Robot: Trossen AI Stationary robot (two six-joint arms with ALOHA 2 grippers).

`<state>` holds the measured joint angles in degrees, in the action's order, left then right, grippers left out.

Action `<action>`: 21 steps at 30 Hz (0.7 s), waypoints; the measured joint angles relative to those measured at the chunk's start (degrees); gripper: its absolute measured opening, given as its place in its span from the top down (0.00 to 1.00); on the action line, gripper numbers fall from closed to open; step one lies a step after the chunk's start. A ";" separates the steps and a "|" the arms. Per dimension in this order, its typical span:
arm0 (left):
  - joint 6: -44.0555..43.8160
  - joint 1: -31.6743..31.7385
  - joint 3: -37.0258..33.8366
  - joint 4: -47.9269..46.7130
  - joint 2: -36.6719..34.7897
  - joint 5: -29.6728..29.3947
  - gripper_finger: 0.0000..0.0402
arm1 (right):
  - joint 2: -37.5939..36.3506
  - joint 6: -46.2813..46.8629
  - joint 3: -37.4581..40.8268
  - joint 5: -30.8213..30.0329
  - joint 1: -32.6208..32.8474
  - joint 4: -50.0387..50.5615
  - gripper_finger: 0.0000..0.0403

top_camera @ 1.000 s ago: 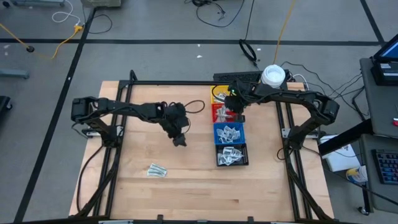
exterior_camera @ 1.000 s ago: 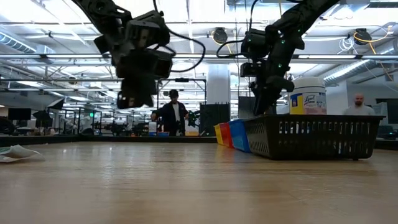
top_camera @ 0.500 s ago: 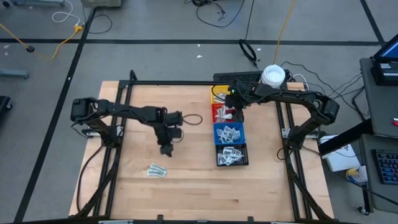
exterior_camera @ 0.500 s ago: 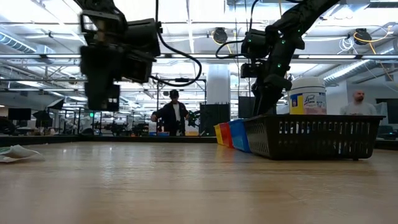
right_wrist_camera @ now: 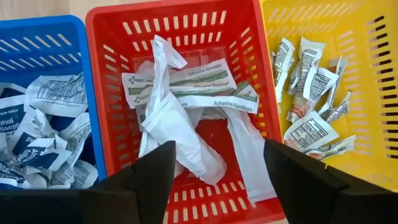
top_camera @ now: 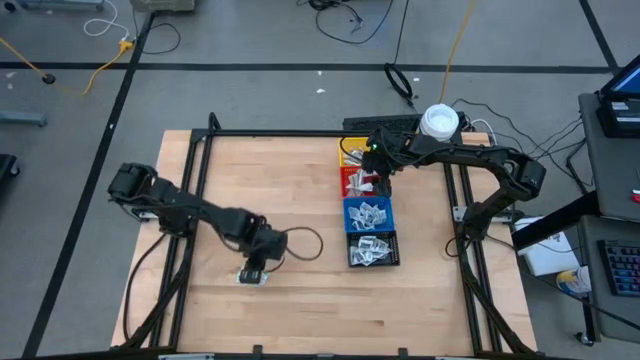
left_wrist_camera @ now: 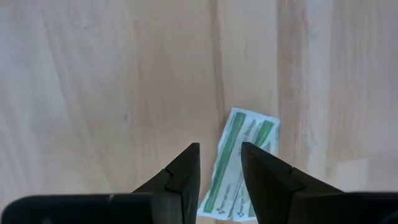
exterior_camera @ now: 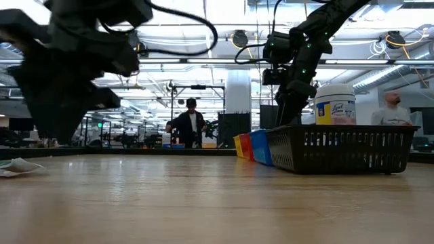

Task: Pick & Place First Aid Supplies
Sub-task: Put the green bandage pack into the red bin

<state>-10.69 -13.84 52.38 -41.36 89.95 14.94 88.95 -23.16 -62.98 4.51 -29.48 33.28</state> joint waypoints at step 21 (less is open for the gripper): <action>-5.70 -12.94 0.01 0.79 6.70 -9.29 0.70 | 0.02 2.69 0.00 0.02 0.13 -0.02 0.40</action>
<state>-16.39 -26.79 52.39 -40.56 96.65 5.65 88.97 -20.47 -62.98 4.53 -29.34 33.26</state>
